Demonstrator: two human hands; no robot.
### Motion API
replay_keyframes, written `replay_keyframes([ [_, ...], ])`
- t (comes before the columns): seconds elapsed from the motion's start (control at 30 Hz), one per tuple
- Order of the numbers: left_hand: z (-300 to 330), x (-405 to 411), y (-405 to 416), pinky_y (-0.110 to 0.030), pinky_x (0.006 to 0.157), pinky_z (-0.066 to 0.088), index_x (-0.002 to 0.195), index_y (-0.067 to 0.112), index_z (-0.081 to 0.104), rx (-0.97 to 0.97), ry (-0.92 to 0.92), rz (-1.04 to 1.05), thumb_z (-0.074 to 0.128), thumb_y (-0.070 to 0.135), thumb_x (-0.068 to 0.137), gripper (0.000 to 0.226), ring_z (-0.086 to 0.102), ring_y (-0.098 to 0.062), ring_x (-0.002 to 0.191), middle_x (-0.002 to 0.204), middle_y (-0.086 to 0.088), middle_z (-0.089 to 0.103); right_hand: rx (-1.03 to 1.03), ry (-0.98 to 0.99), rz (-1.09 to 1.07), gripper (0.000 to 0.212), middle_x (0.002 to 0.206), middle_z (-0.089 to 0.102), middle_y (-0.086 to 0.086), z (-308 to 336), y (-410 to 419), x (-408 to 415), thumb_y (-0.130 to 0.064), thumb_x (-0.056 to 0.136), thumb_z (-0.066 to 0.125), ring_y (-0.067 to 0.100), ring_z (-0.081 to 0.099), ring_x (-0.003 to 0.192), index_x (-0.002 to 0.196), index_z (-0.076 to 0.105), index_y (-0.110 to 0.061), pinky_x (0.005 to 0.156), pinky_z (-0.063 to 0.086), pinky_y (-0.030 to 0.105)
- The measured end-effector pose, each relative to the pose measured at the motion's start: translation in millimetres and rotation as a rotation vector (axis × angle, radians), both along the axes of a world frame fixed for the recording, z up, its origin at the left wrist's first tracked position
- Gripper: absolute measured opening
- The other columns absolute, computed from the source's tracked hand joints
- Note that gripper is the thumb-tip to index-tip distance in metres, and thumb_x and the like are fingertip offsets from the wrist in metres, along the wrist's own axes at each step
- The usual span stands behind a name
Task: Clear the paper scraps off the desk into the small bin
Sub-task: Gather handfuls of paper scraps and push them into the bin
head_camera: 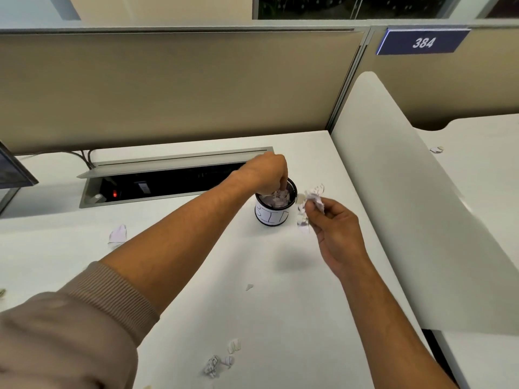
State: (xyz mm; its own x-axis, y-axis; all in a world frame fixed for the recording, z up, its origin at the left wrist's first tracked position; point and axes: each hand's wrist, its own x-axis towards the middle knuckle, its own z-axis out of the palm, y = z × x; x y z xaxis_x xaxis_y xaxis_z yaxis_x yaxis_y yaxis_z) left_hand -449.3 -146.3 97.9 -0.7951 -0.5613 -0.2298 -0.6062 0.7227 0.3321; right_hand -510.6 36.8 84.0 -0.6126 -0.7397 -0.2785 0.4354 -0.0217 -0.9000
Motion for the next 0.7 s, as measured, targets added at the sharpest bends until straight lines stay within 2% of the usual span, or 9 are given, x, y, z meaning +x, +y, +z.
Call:
replay_keyframes([
  [0.1, 4.7, 11.1, -5.7, -0.033, 0.076, 0.056, 0.081, 0.022, 0.077, 0.009, 0.132, 0.103, 0.062, 0.0, 0.076, 0.027, 0.063, -0.02, 0.089, 0.09, -0.002, 0.071, -0.022, 0.037, 0.004, 0.017, 0.073, 0.073, -0.004, 9.6, -21.4, -6.9, 0.006, 0.083, 0.064, 0.005, 0.067, 0.073, 0.084, 0.069, -0.01, 0.074, 0.052, 0.016],
  [0.17, 1.8, 20.1, -8.5, -0.035, 0.08, 0.055, 0.082, 0.021, 0.076, 0.008, 0.184, 0.186, 0.062, 0.001, 0.078, 0.025, 0.06, -0.02, 0.093, 0.089, -0.002, 0.07, 0.006, 0.147, 0.029, 0.016, 0.075, 0.073, -0.005, 10.8, -36.5, -12.2, 0.004, 0.082, 0.068, 0.006, 0.067, 0.073, 0.085, 0.071, -0.011, 0.073, 0.052, 0.017],
  [0.27, -10.5, 33.5, -9.9, -0.037, 0.081, 0.054, 0.086, 0.02, 0.073, 0.002, 0.2, 0.289, 0.065, 0.006, 0.08, 0.018, 0.061, -0.023, 0.094, 0.094, -0.004, 0.069, 0.161, 0.472, 0.103, 0.011, 0.079, 0.075, -0.003, 5.1, -57.2, -20.5, -0.006, 0.077, 0.077, 0.008, 0.067, 0.073, 0.082, 0.074, -0.015, 0.074, 0.054, 0.023],
  [0.37, -21.7, 41.9, -9.8, -0.04, 0.083, 0.055, 0.092, 0.019, 0.071, 0.065, 0.216, 0.366, 0.069, 0.014, 0.082, 0.011, 0.064, -0.027, 0.092, 0.098, -0.007, 0.069, 0.382, 0.88, 0.229, 0.008, 0.076, 0.072, -0.001, 0.3, -76.6, -21.1, -0.014, 0.076, 0.078, 0.007, 0.062, 0.067, 0.084, 0.077, -0.016, 0.06, 0.043, 0.011],
  [0.47, -24.5, 43.9, -8.8, -0.039, 0.079, 0.058, 0.094, 0.019, 0.068, 0.159, 0.243, 0.41, 0.071, 0.016, 0.084, 0.01, 0.068, -0.025, 0.081, 0.095, -0.01, 0.069, 0.512, 1.137, 0.357, 0.014, 0.084, 0.072, 0.01, -4.1, -94.2, -15.8, -0.007, 0.076, 0.073, 0.022, 0.064, 0.077, 0.088, 0.077, -0.014, 0.063, 0.045, 0.02],
  [0.57, -23.5, 44.2, -8.3, -0.037, 0.076, 0.059, 0.092, 0.017, 0.068, 0.191, 0.249, 0.424, 0.07, 0.012, 0.085, 0.009, 0.07, -0.022, 0.076, 0.09, -0.011, 0.07, 0.631, 1.292, 0.56, 0.027, 0.103, 0.065, 0.015, -6.7, -104.0, -10.8, -0.002, 0.078, 0.067, 0.031, 0.061, 0.087, 0.099, 0.074, -0.017, 0.07, 0.048, 0.026],
  [0.7, -21.7, 43.8, -7.9, -0.038, 0.075, 0.059, 0.091, 0.018, 0.068, 0.187, 0.23, 0.409, 0.07, 0.01, 0.085, 0.01, 0.07, -0.023, 0.077, 0.092, -0.011, 0.069, 0.65, 1.368, 0.69, 0.034, 0.114, 0.062, 0.012, 4.7, -106.7, -12.2, -0.003, 0.084, 0.062, 0.03, 0.06, 0.094, 0.111, 0.07, -0.022, 0.073, 0.045, 0.026],
])
